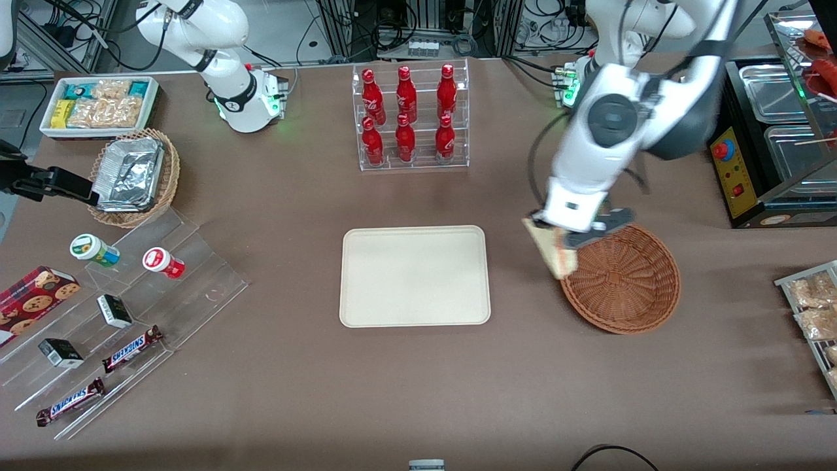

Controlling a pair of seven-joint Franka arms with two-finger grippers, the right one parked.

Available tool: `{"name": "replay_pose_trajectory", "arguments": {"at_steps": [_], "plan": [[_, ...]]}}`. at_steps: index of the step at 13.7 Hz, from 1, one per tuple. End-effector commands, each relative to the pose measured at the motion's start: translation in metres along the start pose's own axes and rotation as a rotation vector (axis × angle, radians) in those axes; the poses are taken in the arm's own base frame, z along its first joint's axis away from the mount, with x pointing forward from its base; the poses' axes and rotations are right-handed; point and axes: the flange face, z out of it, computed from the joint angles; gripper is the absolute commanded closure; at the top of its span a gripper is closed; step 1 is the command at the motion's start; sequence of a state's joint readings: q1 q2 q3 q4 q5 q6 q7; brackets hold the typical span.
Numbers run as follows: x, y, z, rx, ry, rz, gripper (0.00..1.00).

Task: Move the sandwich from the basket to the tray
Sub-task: 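Lift the sandwich and carry it over the cream tray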

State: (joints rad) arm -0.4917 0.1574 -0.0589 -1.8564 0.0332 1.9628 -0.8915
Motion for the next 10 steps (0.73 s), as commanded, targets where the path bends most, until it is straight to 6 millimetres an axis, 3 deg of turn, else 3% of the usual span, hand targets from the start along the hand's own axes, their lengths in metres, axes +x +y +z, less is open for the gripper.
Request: {"name": "replay_pose_trajectory", "arguments": {"at_steps": [1,5,8,10], "plan": [[-0.023,0.078,0.028,0.004,-0.009,0.104,1.00],[-0.084,0.185,0.093,-0.032,0.019,0.246,1.00],[-0.080,0.205,0.120,-0.034,0.033,0.258,1.00],[-0.094,0.216,0.142,-0.017,0.046,0.293,1.00]]}}
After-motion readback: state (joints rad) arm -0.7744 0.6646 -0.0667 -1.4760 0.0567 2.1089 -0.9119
